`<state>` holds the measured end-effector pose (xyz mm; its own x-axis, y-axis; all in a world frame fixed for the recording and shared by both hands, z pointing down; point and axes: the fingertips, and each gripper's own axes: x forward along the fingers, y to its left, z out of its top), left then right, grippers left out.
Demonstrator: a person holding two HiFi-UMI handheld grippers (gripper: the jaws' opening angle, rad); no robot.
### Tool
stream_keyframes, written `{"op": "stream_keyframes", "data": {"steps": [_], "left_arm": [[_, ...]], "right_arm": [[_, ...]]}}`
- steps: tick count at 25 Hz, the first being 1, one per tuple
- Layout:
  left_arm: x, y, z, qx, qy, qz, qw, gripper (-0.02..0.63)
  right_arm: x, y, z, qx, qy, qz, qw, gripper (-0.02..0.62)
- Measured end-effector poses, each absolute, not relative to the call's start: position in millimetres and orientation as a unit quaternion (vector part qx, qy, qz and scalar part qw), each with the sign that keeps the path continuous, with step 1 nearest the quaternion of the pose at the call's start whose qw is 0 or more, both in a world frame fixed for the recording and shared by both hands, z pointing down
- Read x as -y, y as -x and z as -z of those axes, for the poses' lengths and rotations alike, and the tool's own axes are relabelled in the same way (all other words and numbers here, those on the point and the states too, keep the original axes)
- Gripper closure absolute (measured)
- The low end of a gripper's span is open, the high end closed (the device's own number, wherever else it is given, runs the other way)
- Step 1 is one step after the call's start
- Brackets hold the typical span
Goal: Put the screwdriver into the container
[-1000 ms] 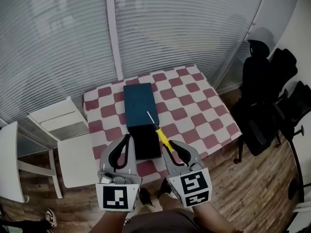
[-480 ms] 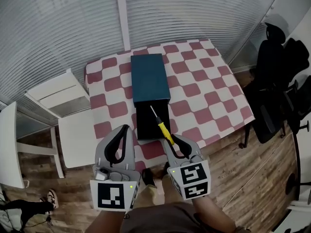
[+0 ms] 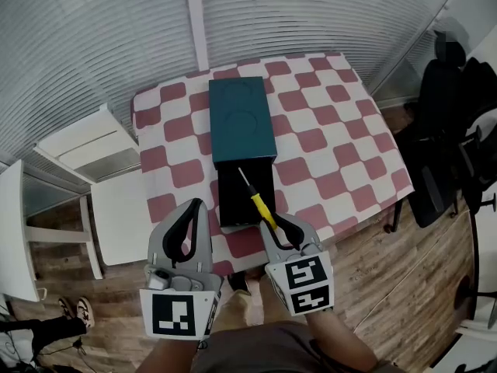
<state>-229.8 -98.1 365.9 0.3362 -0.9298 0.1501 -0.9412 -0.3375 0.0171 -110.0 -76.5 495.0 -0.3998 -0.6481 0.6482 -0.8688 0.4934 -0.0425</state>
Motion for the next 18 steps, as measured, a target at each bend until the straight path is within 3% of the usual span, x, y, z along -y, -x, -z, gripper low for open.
{"op": "stream_keyframes", "data": {"steps": [18], "left_arm": [[144, 243, -388, 0.585, -0.804, -0.064, 0.078, 0.604]], "right_arm": [[108, 126, -543, 0.800, -0.422, -0.242, 0.352, 0.500]]}}
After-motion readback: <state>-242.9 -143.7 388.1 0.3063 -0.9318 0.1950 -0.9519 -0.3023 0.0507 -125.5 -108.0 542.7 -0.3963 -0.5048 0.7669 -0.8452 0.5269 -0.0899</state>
